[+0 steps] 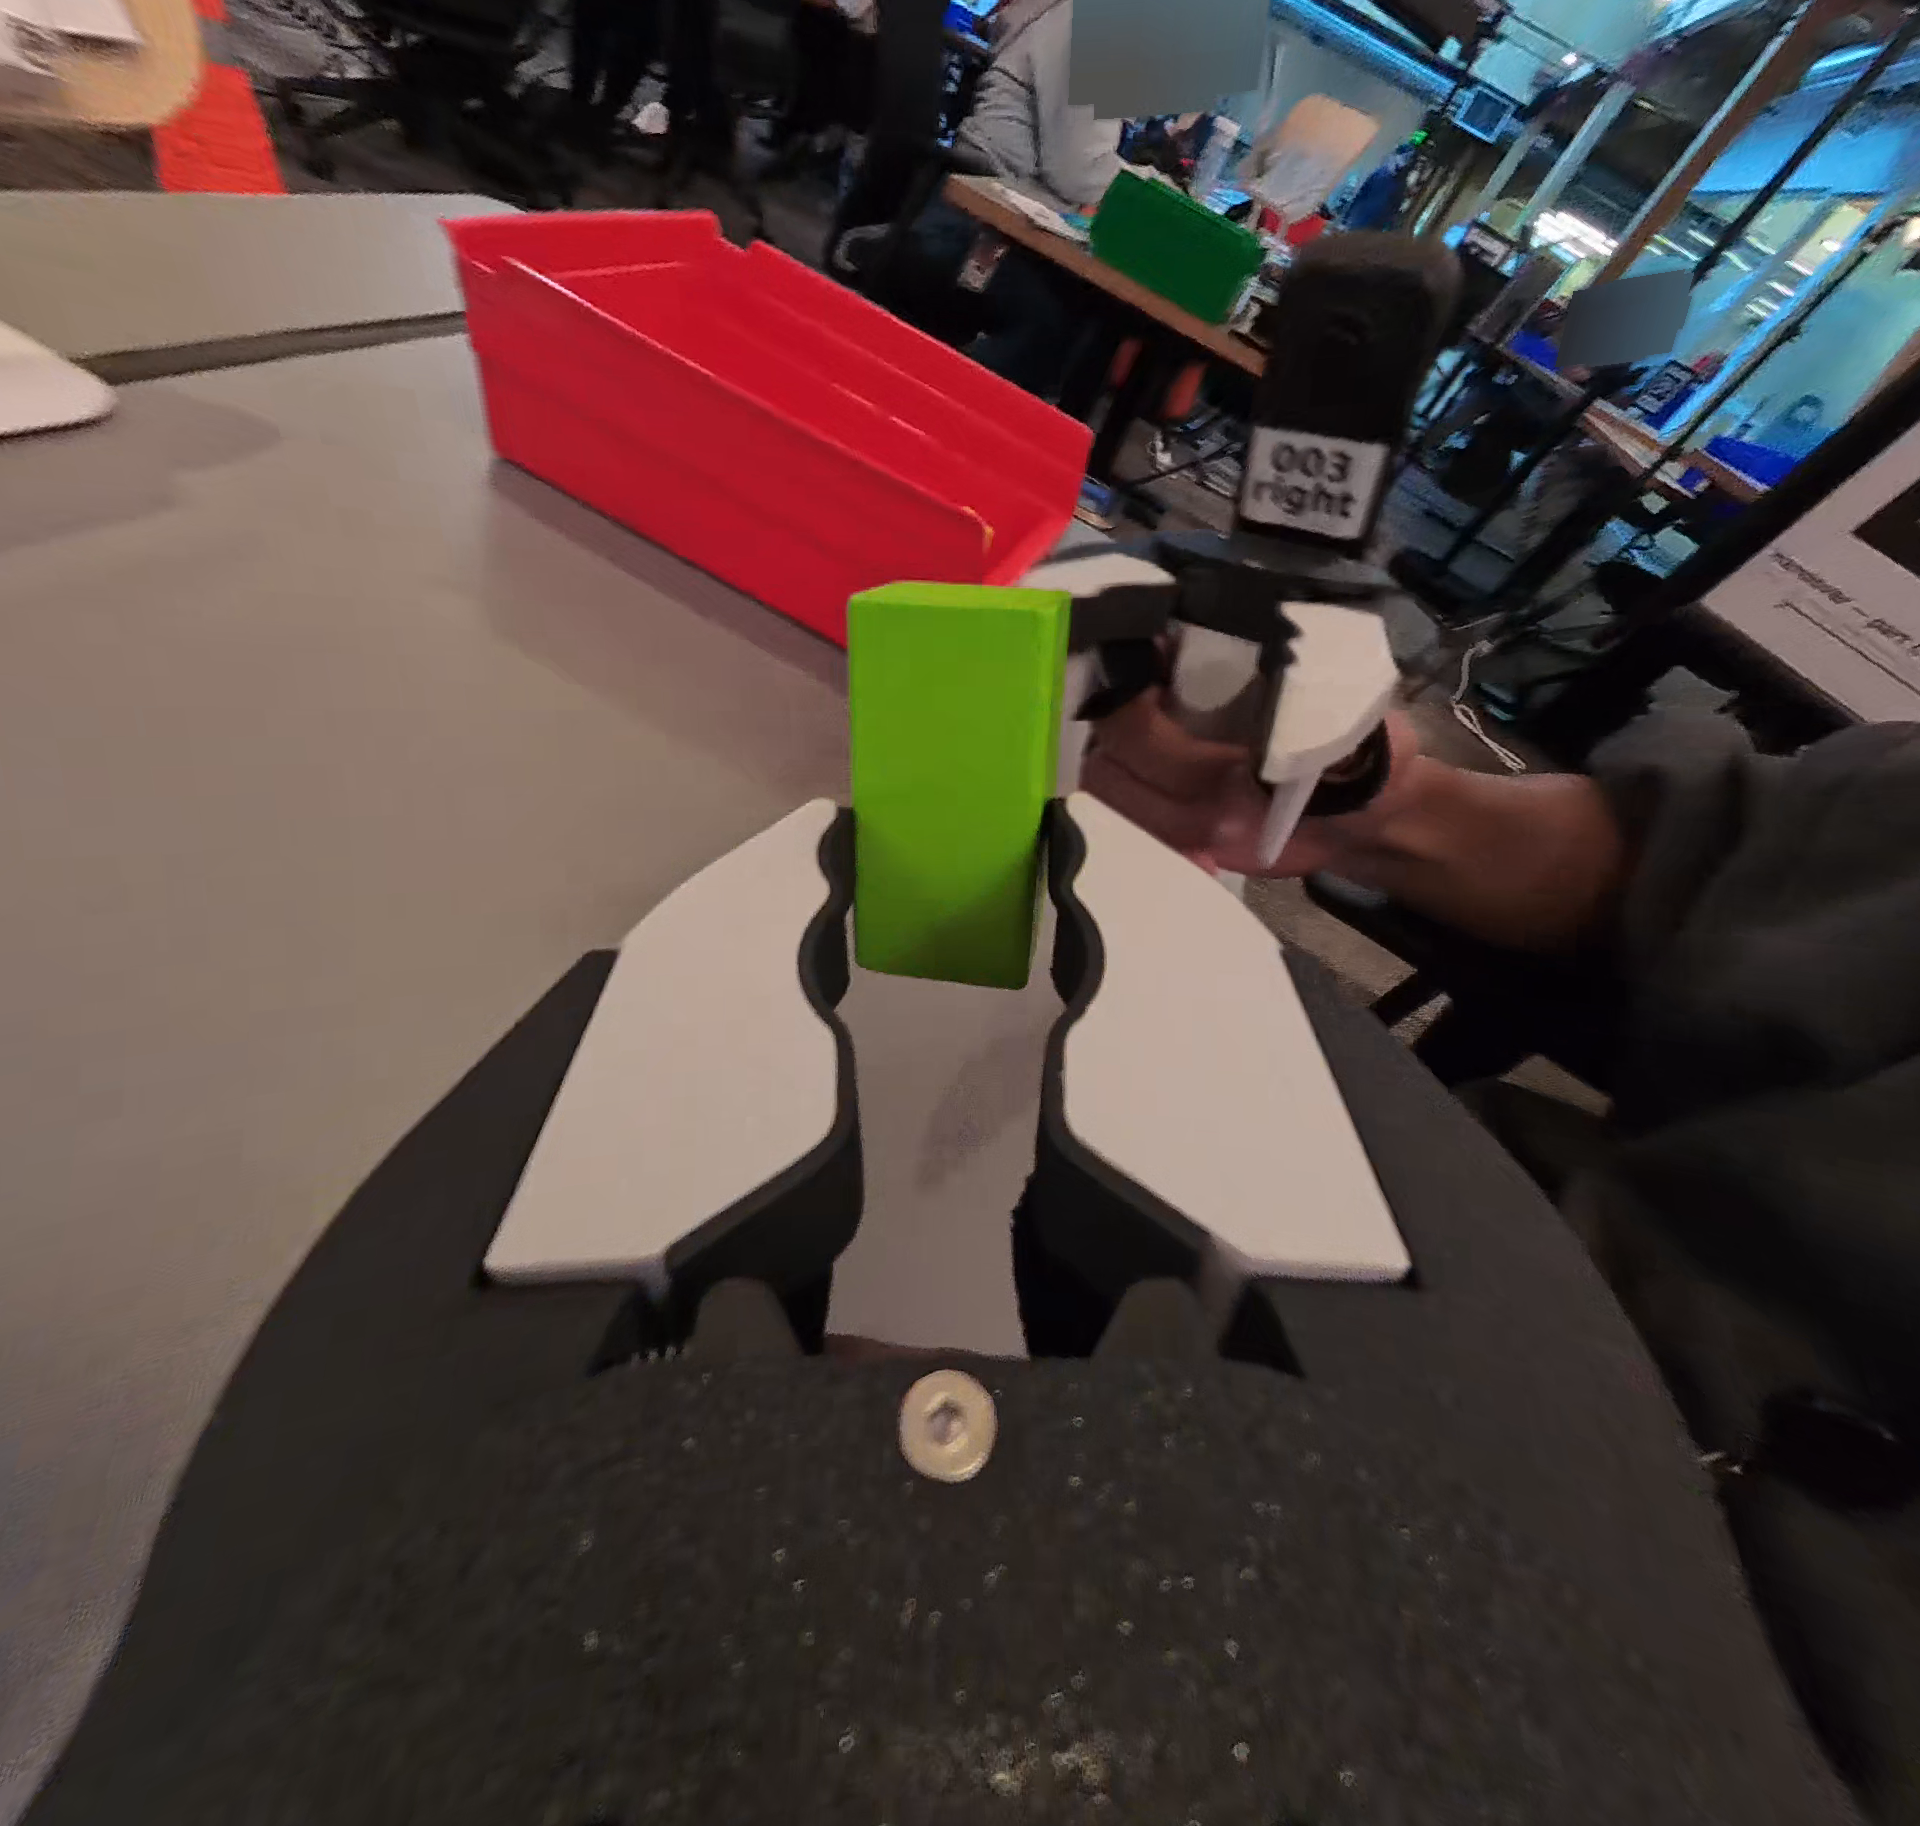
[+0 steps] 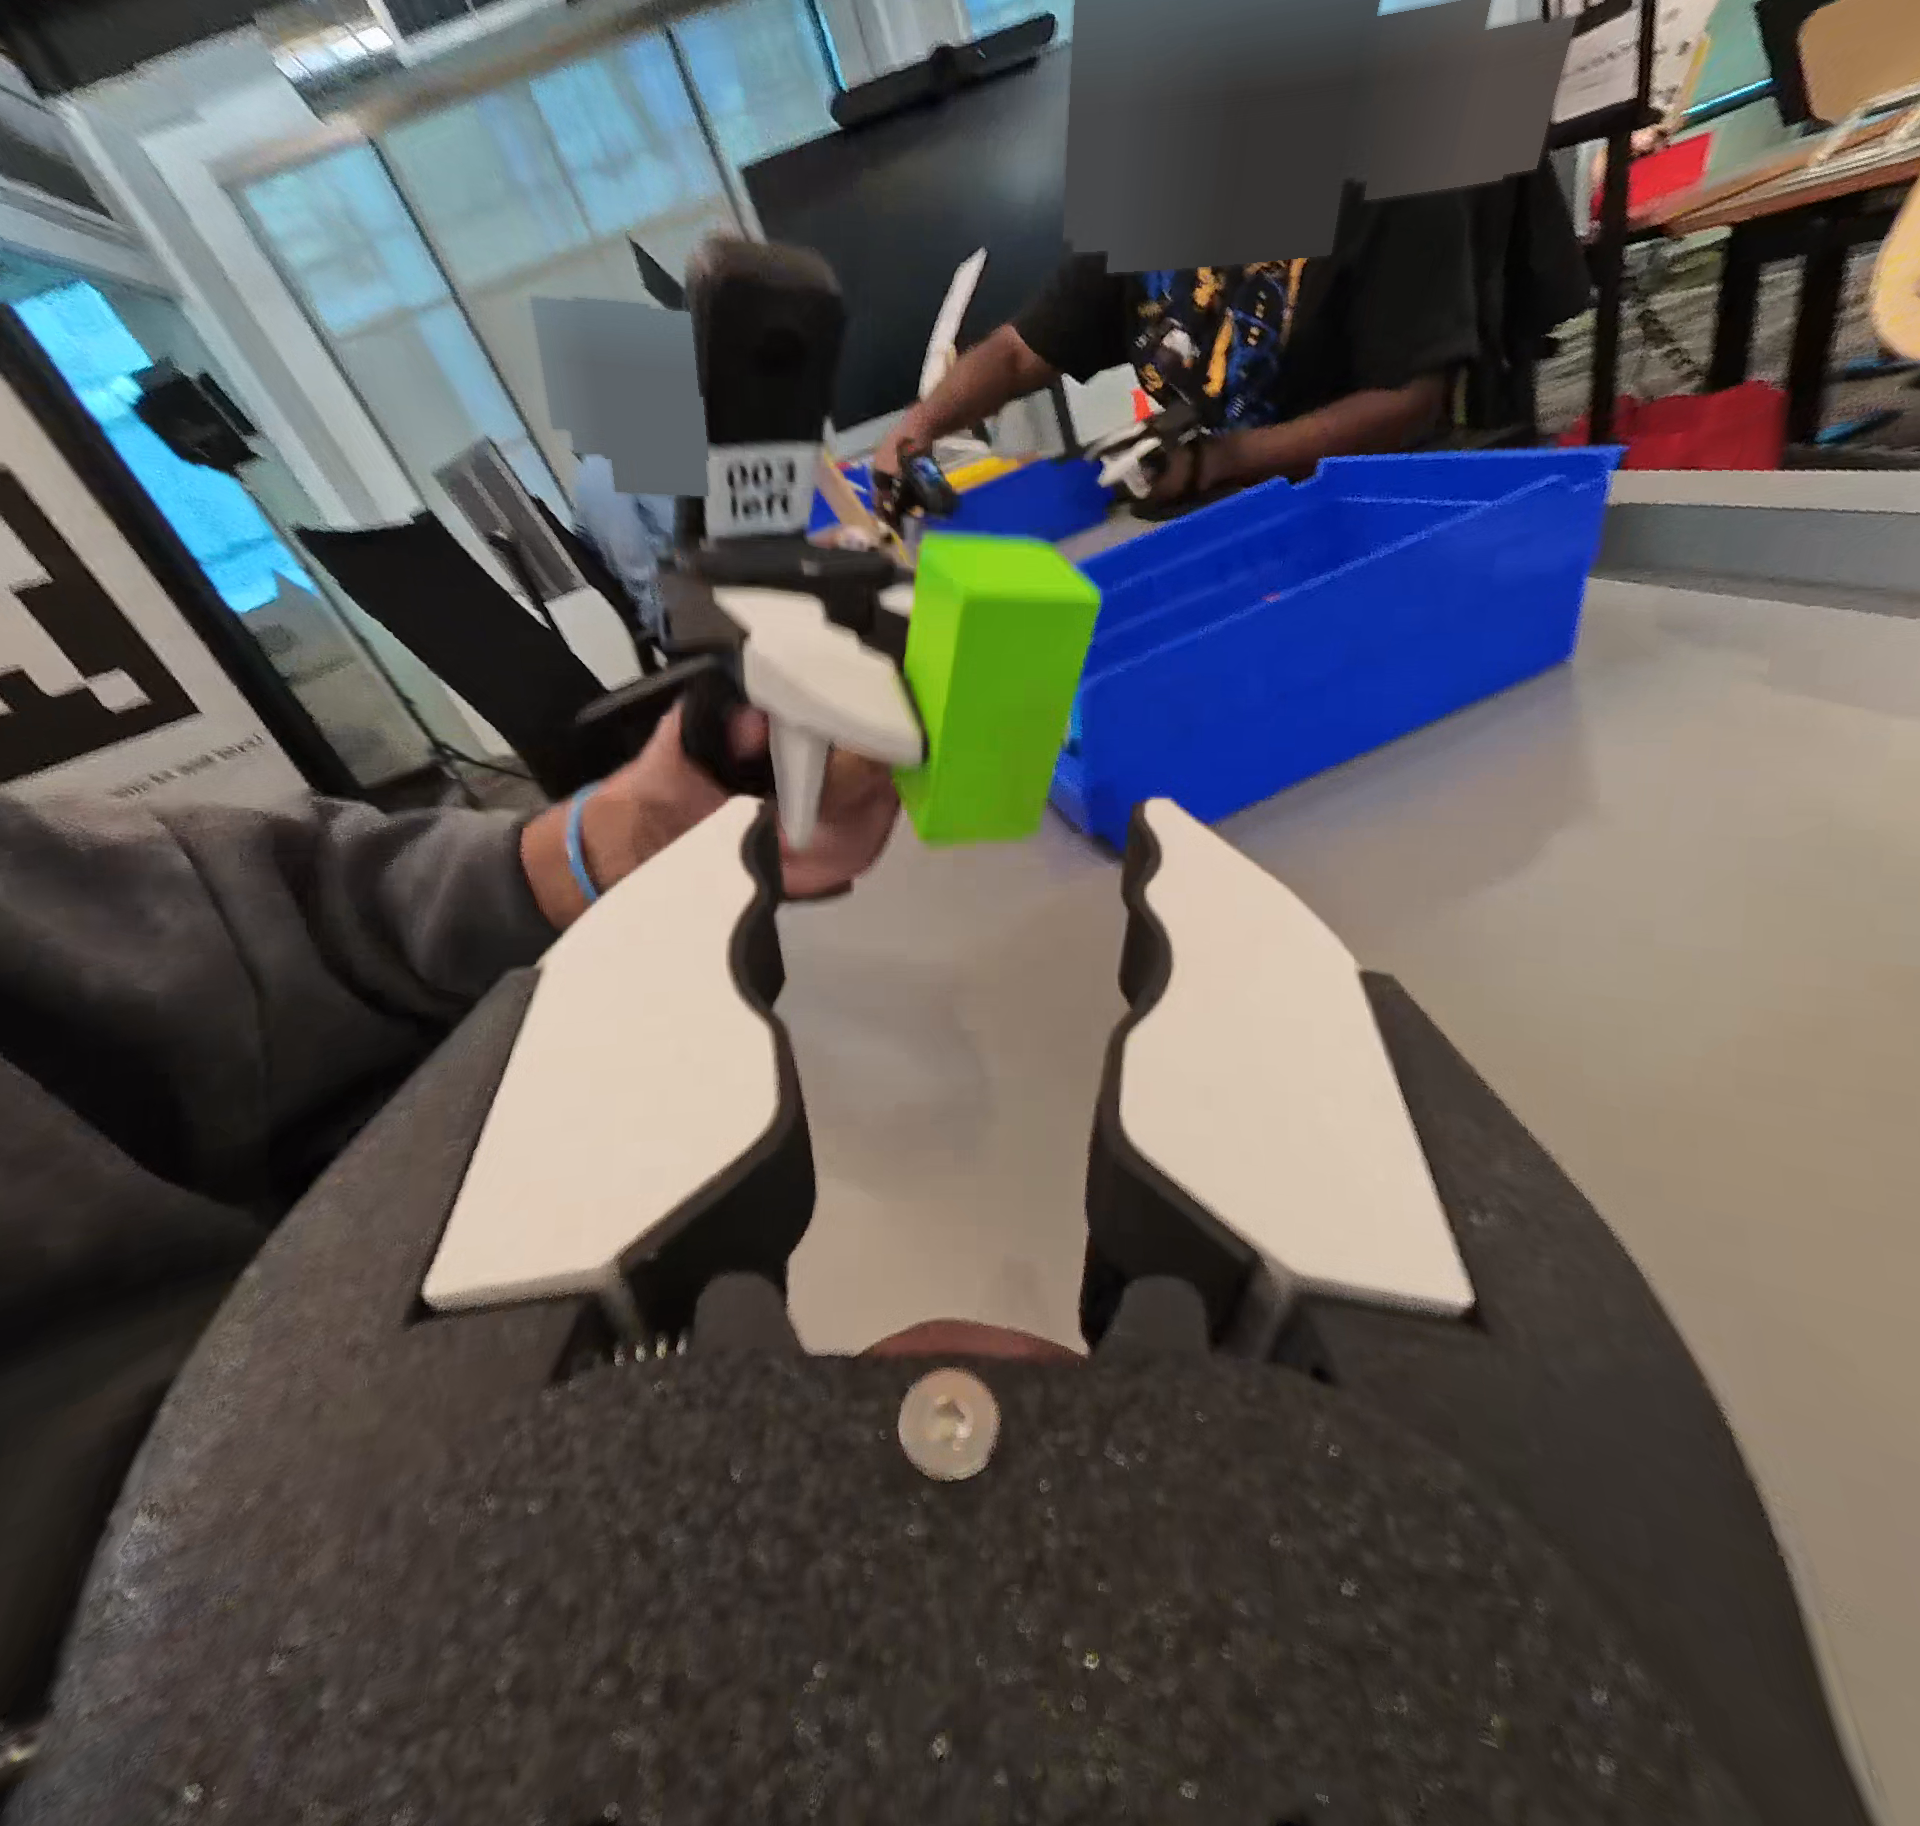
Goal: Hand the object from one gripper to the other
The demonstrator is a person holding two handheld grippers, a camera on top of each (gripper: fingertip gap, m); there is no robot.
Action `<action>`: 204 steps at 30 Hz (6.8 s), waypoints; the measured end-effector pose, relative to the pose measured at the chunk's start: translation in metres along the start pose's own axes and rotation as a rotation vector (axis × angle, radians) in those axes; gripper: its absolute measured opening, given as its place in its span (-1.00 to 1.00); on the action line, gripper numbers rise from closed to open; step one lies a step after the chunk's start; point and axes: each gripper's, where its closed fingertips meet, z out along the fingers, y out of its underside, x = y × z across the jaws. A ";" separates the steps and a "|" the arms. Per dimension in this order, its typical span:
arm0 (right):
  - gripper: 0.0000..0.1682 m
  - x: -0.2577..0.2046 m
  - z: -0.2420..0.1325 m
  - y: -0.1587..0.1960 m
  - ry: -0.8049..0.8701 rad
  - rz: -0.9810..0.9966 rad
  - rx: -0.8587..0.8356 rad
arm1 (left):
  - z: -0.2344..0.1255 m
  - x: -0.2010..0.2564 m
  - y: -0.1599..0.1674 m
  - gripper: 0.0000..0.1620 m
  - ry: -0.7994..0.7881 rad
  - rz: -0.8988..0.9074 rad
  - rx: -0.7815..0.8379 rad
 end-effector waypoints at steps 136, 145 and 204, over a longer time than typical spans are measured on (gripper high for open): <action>-0.35 0.027 -0.120 0.076 0.456 -0.132 -0.228 | -0.119 -0.228 -0.017 -0.58 -0.419 -0.352 -0.227; -0.19 0.005 -0.019 0.045 0.175 -0.496 -0.257 | -0.017 -0.009 -0.003 -0.58 0.263 -0.878 0.158; -0.25 0.259 -0.174 -0.060 0.948 -0.098 -0.599 | -0.055 0.006 0.114 -0.43 -0.206 -0.190 -0.181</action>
